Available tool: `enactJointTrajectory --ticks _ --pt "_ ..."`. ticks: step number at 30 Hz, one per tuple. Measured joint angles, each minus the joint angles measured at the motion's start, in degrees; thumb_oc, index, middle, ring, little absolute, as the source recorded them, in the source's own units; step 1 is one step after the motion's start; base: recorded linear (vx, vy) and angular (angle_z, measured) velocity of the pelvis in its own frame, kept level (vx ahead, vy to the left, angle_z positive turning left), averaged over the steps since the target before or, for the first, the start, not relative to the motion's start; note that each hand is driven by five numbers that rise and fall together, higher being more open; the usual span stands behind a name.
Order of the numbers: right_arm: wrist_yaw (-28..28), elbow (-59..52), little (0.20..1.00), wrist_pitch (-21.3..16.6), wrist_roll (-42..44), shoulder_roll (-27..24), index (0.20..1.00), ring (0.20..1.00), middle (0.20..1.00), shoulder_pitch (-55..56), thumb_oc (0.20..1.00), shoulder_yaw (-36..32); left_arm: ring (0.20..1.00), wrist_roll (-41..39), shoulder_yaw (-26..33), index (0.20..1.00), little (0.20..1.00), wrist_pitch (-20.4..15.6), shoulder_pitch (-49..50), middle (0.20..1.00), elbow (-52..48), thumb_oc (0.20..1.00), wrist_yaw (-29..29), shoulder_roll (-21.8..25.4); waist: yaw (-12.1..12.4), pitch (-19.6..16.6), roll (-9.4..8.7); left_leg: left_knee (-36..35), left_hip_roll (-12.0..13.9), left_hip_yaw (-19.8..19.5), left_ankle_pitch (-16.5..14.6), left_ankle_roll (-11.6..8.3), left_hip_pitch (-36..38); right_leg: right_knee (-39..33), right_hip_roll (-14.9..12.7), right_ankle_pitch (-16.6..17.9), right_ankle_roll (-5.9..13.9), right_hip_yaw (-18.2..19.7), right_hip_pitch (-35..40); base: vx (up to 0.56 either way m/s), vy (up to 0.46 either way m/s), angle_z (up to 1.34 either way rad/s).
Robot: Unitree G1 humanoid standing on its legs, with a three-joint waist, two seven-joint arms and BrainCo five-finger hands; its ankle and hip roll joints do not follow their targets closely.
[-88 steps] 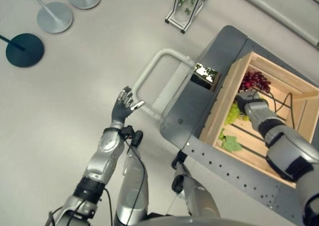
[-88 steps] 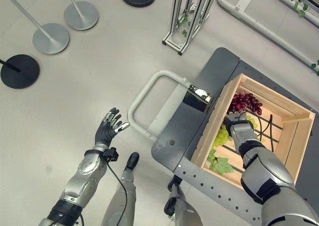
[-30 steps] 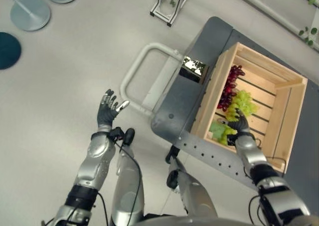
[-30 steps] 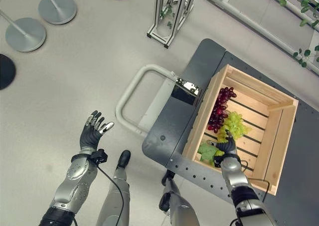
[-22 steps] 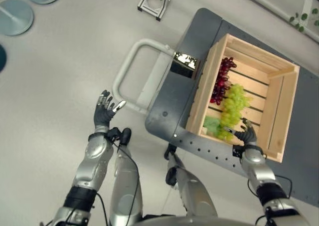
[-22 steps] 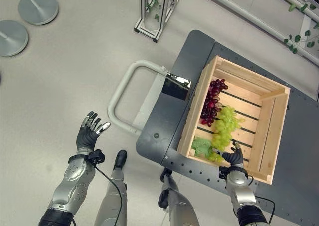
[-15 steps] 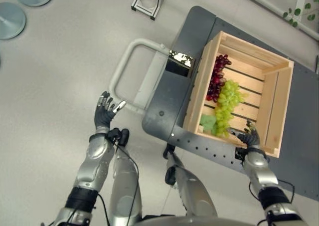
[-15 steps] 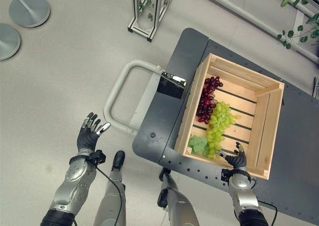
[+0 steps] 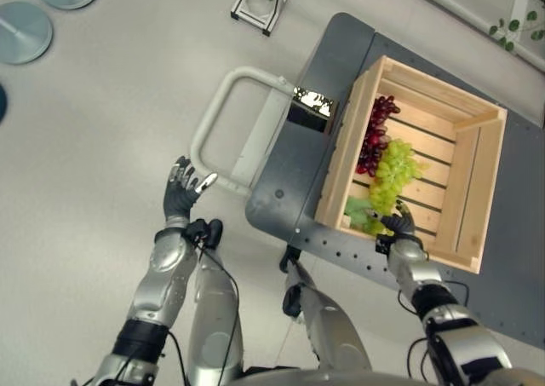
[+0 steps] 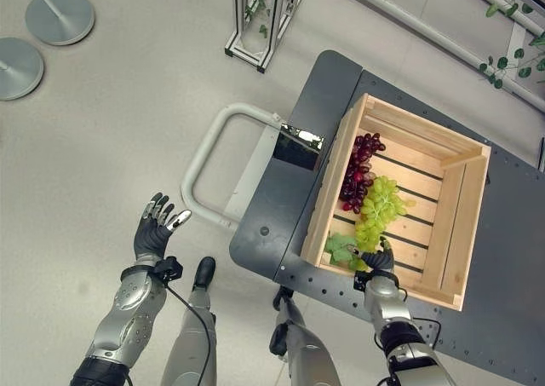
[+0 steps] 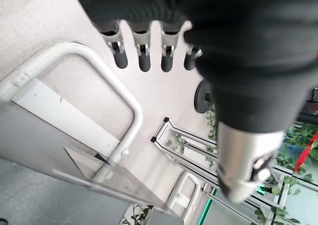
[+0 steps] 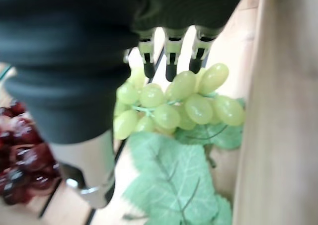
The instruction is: Pick up the fruits from the basket on one side to the basket on the other side
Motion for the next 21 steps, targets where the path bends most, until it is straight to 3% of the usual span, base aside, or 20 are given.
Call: enactJointTrajectory --ticks 10,17,21 --pt "-1.81 7.58 1.000 0.93 2.12 0.12 1.000 1.000 1.000 -6.95 1.000 0.49 1.000 -1.34 -2.77 1.000 1.000 0.00 -0.30 1.000 0.00 1.000 0.05 0.18 0.47 0.22 0.47 0.21 -0.07 -0.01 0.01 -0.01 -0.15 -0.01 -0.05 0.12 -0.17 -0.04 -0.05 0.00 0.000 0.00" --pt "-2.45 13.96 1.000 2.03 2.66 -2.52 1.000 1.000 1.000 -11.73 1.000 0.46 1.000 -1.57 -3.72 1.000 1.000 -0.07 -0.60 1.000 0.00 1.000 0.12 0.32 1.84 0.70 2.10 0.38 -0.25 -0.23 0.02 0.00 -1.34 0.00 -0.18 0.23 -0.19 -0.18 -1.05 0.00 0.000 0.00" --pt "-2.38 18.52 1.000 3.50 3.07 -4.97 1.000 1.000 1.000 -15.11 1.000 0.41 1.000 -2.13 -5.31 1.000 1.000 -0.10 -0.95 1.000 -0.09 1.000 0.06 0.14 3.15 0.90 3.98 0.33 -0.43 -0.36 0.04 0.05 -1.48 -0.01 -0.37 0.23 -0.15 -0.26 -1.16 0.01 0.005 0.01"
